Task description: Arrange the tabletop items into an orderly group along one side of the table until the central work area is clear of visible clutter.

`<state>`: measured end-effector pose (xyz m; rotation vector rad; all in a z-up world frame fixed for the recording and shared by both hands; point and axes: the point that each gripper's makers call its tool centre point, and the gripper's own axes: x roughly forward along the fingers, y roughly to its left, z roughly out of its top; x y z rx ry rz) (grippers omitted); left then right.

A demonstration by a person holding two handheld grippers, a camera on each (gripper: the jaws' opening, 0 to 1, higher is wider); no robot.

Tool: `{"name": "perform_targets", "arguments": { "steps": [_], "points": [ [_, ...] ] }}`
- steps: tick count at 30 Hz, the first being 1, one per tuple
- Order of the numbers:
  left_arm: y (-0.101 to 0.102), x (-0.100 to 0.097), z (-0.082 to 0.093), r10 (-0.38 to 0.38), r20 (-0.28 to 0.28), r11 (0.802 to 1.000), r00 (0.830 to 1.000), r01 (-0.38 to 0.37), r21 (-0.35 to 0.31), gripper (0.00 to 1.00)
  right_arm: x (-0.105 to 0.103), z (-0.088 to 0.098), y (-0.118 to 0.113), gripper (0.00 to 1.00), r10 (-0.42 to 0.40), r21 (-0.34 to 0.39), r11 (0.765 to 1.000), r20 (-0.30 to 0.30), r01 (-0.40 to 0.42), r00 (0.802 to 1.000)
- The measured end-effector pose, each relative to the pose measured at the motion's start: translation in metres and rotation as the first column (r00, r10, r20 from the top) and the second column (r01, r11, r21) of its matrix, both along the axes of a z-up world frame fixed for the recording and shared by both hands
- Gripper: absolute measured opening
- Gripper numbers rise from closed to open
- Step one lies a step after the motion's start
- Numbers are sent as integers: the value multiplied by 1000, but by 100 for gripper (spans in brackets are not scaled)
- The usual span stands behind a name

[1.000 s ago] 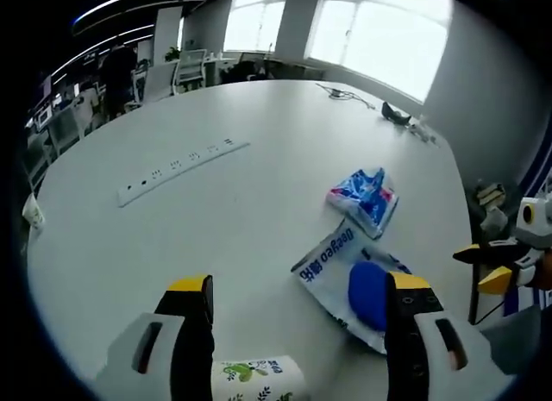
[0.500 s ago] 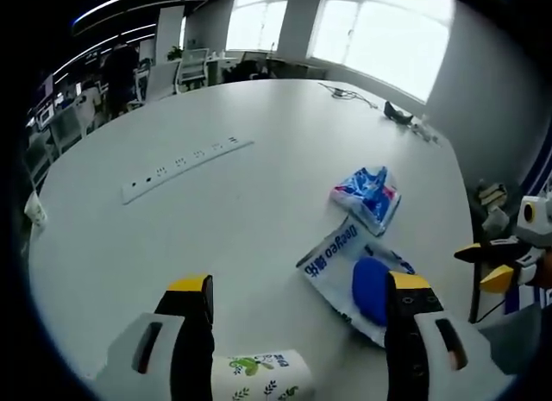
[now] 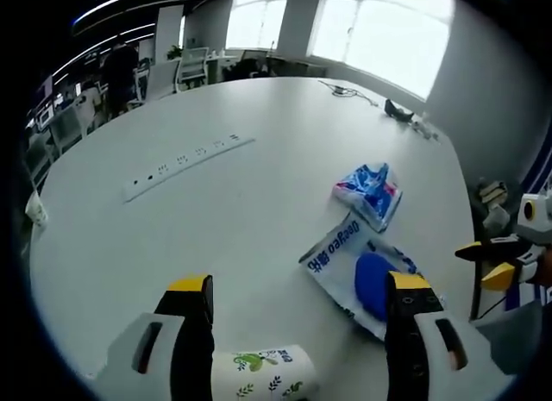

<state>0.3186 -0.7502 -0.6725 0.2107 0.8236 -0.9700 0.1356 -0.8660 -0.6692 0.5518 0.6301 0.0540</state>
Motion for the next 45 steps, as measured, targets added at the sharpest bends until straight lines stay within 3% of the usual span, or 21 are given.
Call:
{"name": "perform_targets", "arguments": {
  "steps": [34, 45],
  "points": [
    [14, 2, -4, -3, -3, 999, 1000, 3, 43, 81, -2, -5, -1, 60, -28, 50, 998, -1, 28, 1000],
    [26, 13, -1, 10, 4, 999, 1000, -10, 46, 81, -5, -4, 6, 60, -48, 93, 994, -32, 50, 998]
  ]
}}
